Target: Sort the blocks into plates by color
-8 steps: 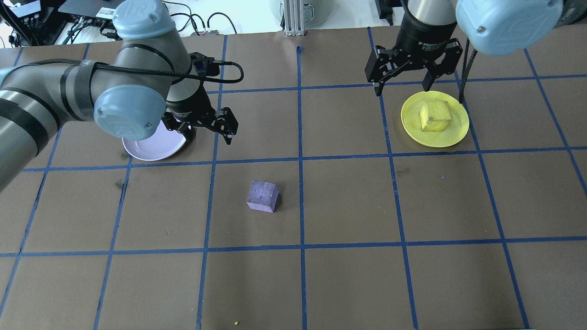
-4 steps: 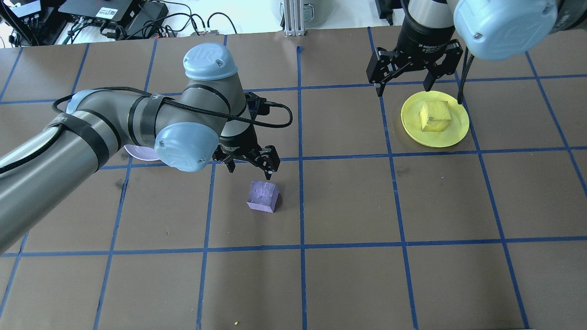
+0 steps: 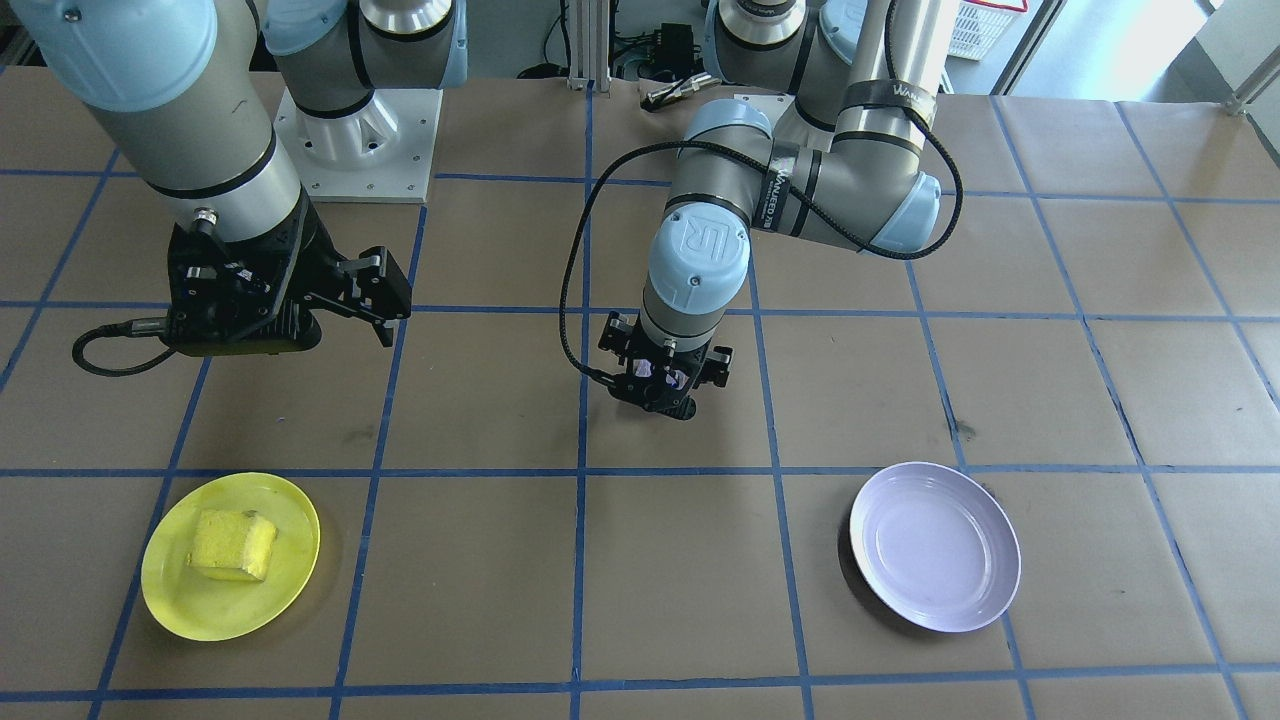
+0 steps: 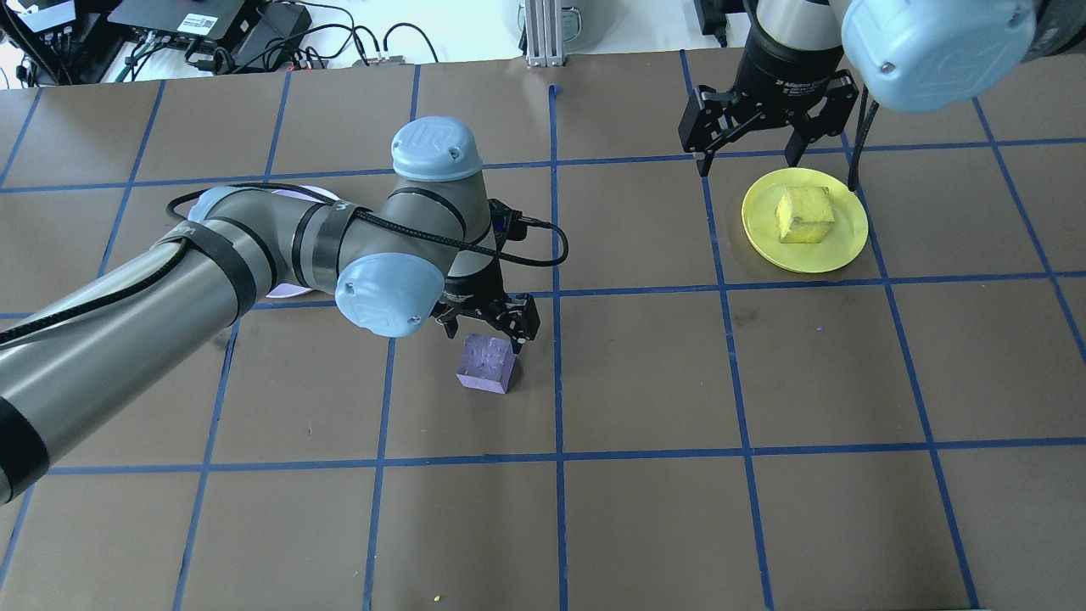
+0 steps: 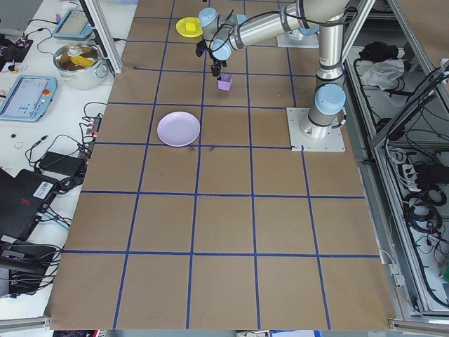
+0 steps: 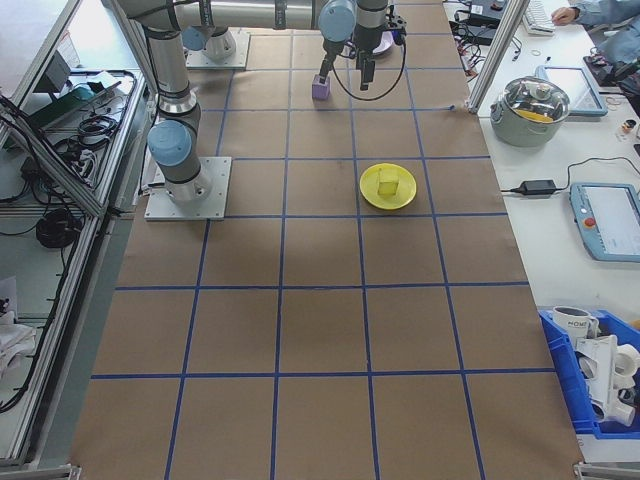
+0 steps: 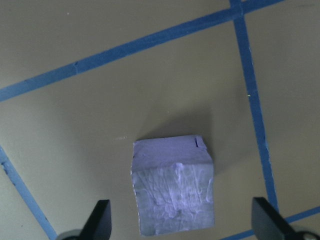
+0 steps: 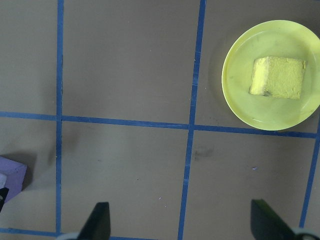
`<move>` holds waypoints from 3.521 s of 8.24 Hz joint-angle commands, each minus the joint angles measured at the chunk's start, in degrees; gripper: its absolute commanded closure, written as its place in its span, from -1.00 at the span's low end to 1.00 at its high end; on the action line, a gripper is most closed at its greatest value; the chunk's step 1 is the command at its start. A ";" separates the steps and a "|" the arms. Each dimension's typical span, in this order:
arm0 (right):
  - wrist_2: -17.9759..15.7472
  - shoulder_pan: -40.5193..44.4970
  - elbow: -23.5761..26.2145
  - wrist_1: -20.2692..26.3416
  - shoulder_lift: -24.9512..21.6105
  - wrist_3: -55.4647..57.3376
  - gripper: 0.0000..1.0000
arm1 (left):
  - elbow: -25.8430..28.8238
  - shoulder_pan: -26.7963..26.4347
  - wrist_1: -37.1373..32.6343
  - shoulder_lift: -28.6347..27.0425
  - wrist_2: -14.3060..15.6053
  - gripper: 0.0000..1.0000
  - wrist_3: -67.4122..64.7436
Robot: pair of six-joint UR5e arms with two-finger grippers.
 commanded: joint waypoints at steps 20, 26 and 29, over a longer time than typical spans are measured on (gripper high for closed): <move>0.00 0.03 -1.77 0.20 -0.20 -0.10 -1.00 | 17.82 24.47 -6.81 -2.13 10.64 1.00 19.36; 0.00 0.03 -1.94 0.38 -0.20 -0.10 -1.00 | 18.70 27.40 4.27 -10.67 10.29 0.71 21.68; 0.00 0.03 -1.94 0.47 -0.20 -0.10 -1.00 | 18.70 26.96 4.27 -9.62 8.10 -1.00 21.59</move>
